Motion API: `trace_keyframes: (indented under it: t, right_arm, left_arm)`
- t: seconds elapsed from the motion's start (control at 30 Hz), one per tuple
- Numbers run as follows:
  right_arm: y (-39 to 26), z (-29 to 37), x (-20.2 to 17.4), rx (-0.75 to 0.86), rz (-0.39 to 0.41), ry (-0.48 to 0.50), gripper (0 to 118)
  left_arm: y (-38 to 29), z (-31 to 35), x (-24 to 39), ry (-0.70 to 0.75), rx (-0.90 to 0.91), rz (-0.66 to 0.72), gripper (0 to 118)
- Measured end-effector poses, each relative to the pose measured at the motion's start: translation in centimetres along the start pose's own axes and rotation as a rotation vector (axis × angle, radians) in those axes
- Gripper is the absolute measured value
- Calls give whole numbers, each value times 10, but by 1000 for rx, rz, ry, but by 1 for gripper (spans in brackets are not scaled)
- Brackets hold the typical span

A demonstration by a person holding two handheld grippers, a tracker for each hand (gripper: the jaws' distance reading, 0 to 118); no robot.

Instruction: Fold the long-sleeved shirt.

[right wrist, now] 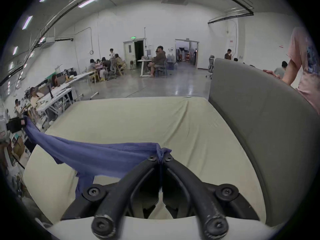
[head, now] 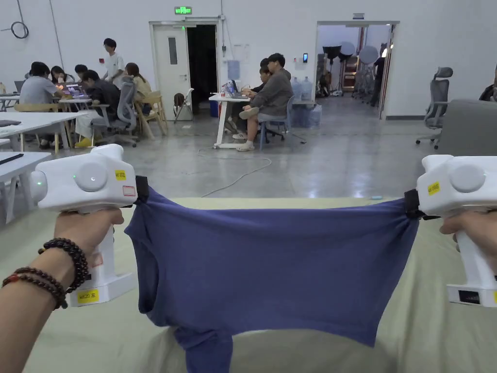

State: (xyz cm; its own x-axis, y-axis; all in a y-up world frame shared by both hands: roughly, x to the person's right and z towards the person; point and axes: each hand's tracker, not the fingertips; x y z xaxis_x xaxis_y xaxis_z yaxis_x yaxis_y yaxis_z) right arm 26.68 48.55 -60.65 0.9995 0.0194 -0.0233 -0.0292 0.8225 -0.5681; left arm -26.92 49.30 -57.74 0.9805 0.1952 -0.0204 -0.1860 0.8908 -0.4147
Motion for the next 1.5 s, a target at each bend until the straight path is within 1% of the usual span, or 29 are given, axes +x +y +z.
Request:
trace_keyframes:
  t: [0.07, 0.17, 0.2, 0.3, 0.37, 0.47, 0.6, 0.63, 0.7, 0.77, 0.8, 0.87, 0.9, 0.97, 1.0, 1.03, 1.07, 1.1, 1.13, 1.17, 1.2, 1.23, 1.27, 1.33, 1.37, 1.4, 1.43, 1.47, 1.5]
  right_arm:
    - [-23, 27, -2, -15, 49, 28, 0]
    - [-68, 60, -1, -53, 68, 64, 0]
    - [-85, 68, -1, -65, 73, 72, 0]
    - [-143, 88, -2, -163, 141, 74, 0]
    - [-185, 99, 0, -239, 171, 98, 0]
    - [-250, 112, 4, -366, 193, 150, 0]
    - [-324, 122, 8, -533, 239, 178, 0]
    - [-337, 123, 8, -557, 240, 187, 0]
    - [-362, 122, 12, -643, 241, 208, 0]
    - [-379, 120, 15, -711, 283, 221, 0]
    - [-386, 119, 16, -742, 287, 223, 0]
    - [-396, 118, 17, -758, 282, 220, 0]
    - [-399, 114, 17, -784, 277, 226, 0]
    - [-404, 106, 15, -793, 279, 219, 0]
    - [-405, 106, 13, -796, 280, 216, 7]
    - [-403, 105, 12, -792, 278, 210, 25]
    - [-399, 106, 12, -777, 274, 205, 55]
    - [-396, 109, 12, -775, 277, 203, 55]
    - [-392, 112, 12, -770, 280, 198, 67]
    - [-386, 116, 12, -747, 294, 174, 87]
    - [-376, 121, 12, -696, 307, 157, 104]
    - [-365, 126, 11, -649, 310, 143, 104]
    - [-355, 133, 7, -606, 300, 131, 104]
    - [-330, 136, -1, -520, 252, 122, 104]
    - [-318, 135, -6, -482, 221, 120, 102]
    - [-306, 135, -15, -427, 197, 130, 79]
    - [-294, 132, -23, -393, 201, 136, 34]
    - [-288, 125, -32, -377, 198, 142, 0]
    - [-282, 119, -42, -355, 205, 128, 0]
  left_arm:
    - [-17, 26, 0, 6, -26, -20, 0]
    - [-57, 59, 4, 101, -159, -152, 0]
    - [-74, 69, 4, 101, -206, -172, 0]
    - [-126, 98, -1, 45, -303, -164, 0]
    - [-162, 115, -4, 44, -370, -163, 0]
    - [-218, 140, -13, 25, -474, -215, 0]
    - [-289, 163, -24, -26, -702, -253, 0]
    - [-303, 167, -26, -24, -732, -244, 0]
    - [-329, 176, -29, -53, -854, -279, 0]
    - [-346, 183, -32, -49, -905, -281, 0]
    - [-353, 186, -34, -69, -945, -284, 0]
    - [-364, 186, -38, -86, -976, -254, 0]
    - [-369, 183, -39, -90, -1004, -270, 0]
    - [-374, 172, -45, -76, -995, -269, 0]
    - [-373, 169, -46, -74, -992, -263, 4]
    - [-370, 167, -47, -80, -970, -244, 22]
    - [-365, 164, -49, -78, -943, -225, 53]
    - [-360, 164, -49, -75, -925, -224, 53]
    - [-354, 163, -50, -80, -906, -234, 65]
    - [-348, 164, -51, -86, -898, -248, 88]
    - [-342, 167, -50, -90, -879, -256, 114]
    - [-332, 168, -51, -101, -844, -257, 116]
    - [-322, 167, -51, -104, -832, -251, 116]
    - [-303, 168, -41, -85, -767, -221, 115]
    - [-293, 163, -38, -69, -730, -210, 112]
    - [-282, 158, -35, -67, -667, -225, 80]
    - [-273, 151, -30, -77, -622, -250, 32]
    - [-268, 145, -21, -65, -607, -272, 0]
    - [-259, 133, -17, -58, -580, -262, 0]
